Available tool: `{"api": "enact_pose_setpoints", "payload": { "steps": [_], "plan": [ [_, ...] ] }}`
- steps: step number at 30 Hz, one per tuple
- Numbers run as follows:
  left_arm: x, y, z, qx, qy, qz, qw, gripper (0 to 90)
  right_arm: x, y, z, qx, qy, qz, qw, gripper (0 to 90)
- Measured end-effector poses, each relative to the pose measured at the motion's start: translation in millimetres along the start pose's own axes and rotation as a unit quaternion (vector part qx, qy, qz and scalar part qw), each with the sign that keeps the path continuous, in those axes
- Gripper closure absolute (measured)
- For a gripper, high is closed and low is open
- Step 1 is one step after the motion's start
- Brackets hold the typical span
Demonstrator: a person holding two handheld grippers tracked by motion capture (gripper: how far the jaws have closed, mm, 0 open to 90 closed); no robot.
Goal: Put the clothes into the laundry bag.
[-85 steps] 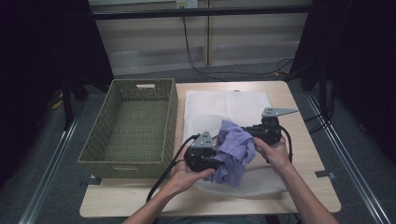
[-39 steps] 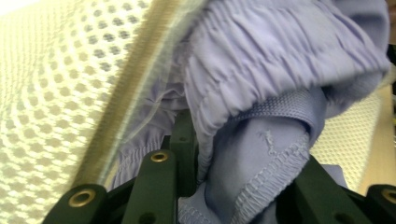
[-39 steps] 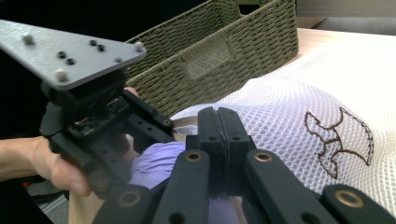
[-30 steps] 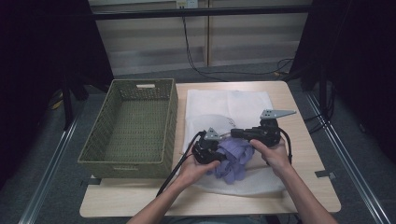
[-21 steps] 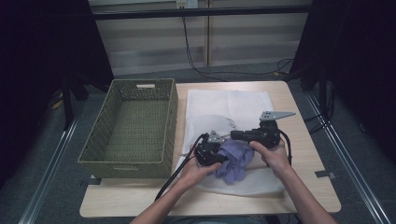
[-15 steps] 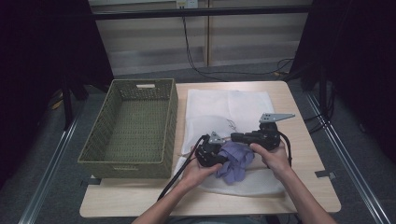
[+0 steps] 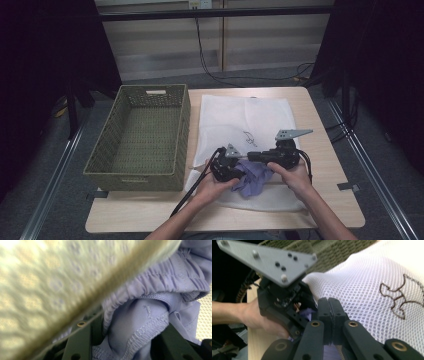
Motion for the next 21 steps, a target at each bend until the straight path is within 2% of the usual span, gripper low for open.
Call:
{"api": "enact_pose_setpoints", "payload": {
  "steps": [3,6,9,13,15,16,17,18,19,21],
  "plan": [
    [1.2,1.5,1.0,0.002,0.0,-0.003,1.0,63.6,0.7,5.6,-4.8,0.014,0.0,0.003,0.9999,89.3],
    [-0.4,0.9,1.1,-0.003,0.008,0.008,0.9999,62.7,0.2,11.7,-10.3,0.028,-0.001,0.007,0.9996,89.2],
    [-1.2,1.3,3.0,0.004,0.012,0.005,0.9999,60.2,-1.4,16.1,-13.9,0.038,0.002,0.009,0.9992,89.1],
    [-7.2,0.4,9.1,0.008,0.023,0.01,0.9997,47.4,-4.5,16.2,-12.7,0.038,0.009,0.014,0.9991,88.6],
    [-9.5,0.6,14.0,0.016,0.01,-0.006,0.9998,41.2,-5.3,15.9,-11.4,0.036,0.007,0.01,0.9993,88.6],
    [-9.5,0.6,14.0,0.016,0.01,-0.006,0.9998,39.6,-5.4,16.0,-11.2,0.036,0.007,0.01,0.9993,88.6],
    [-10.0,-2.5,18.8,0.009,0.024,0.009,0.9996,38.3,-5.7,16.1,-11.3,0.035,0.006,0.009,0.9993,88.7],
    [-10.4,-3.8,21.5,0.004,0.027,0.008,0.9996,37.2,-6.0,16.0,-11.4,0.035,0.007,0.008,0.9993,88.6],
    [-11.6,-4.5,24.0,0.0,0.029,0.001,0.9996,36.0,-6.1,16.0,-11.8,0.034,0.007,0.007,0.9994,88.6],
    [-14.6,-2.7,28.5,0.005,0.031,-0.011,0.9995,32.6,-6.2,16.6,-12.5,0.035,0.006,0.008,0.9993,88.5]
  ]
}}
Point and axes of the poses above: each handheld gripper's, and its own axes: z roughly backward along the jaws, y roughly out of its underside, x roughly to its left, the point moved 9 cm from there along -z, roughly forward along the jaws, and after that the axes turned 12 degrees about z, right-handed, at the moved point
